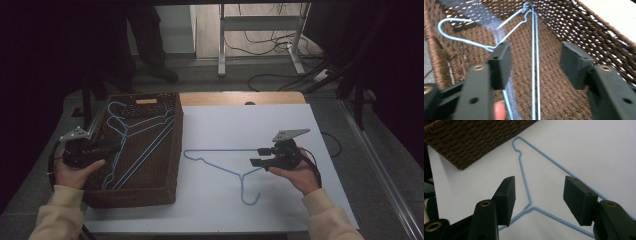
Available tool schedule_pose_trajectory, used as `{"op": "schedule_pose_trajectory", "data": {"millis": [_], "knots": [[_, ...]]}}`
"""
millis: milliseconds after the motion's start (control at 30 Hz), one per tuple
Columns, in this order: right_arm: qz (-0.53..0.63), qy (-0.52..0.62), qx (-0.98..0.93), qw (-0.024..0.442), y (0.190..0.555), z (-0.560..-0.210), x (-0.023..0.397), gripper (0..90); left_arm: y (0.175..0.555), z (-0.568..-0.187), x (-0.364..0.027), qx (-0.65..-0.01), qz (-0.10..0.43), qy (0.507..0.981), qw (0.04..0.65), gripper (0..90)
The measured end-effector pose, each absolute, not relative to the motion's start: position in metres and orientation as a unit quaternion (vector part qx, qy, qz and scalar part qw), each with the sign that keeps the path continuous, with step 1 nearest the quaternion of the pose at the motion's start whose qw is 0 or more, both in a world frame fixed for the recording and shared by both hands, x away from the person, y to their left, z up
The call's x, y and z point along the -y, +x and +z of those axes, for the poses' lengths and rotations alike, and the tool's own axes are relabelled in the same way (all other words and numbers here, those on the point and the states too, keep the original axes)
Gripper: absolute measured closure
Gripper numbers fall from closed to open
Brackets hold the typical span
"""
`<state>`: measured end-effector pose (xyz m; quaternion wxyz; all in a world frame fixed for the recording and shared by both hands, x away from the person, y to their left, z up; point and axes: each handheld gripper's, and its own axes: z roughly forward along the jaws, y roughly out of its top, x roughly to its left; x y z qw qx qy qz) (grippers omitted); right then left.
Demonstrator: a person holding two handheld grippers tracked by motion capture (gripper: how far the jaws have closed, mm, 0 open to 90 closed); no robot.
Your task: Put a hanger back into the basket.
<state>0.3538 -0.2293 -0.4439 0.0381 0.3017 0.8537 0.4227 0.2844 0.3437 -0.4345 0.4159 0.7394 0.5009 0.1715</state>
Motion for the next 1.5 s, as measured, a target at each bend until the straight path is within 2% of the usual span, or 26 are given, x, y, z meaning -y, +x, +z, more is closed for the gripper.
{"op": "schedule_pose_trajectory", "data": {"millis": [67,267,500,900,1500], "knots": [[0.423,0.301,-0.854,0.039,0.354,-0.444,0.229,42.6,0.281,-0.431,-0.339,-0.488,0.173,0.748,0.416,36.6],[0.425,0.301,-0.852,0.042,0.352,-0.443,0.229,40.7,0.269,-0.421,-0.318,-0.449,0.171,0.767,0.426,32.1],[0.429,0.306,-0.848,0.055,0.344,-0.442,0.232,32.4,0.259,-0.415,-0.29,-0.416,0.142,0.775,0.454,27.4],[0.424,0.32,-0.844,0.075,0.33,-0.445,0.248,28.8,0.251,-0.419,-0.246,-0.367,0.115,0.804,0.454,25.5],[0.404,0.313,-0.855,0.086,0.324,-0.449,0.253,27.0,0.248,-0.424,-0.235,-0.351,0.111,0.814,0.449,25.0]]}}
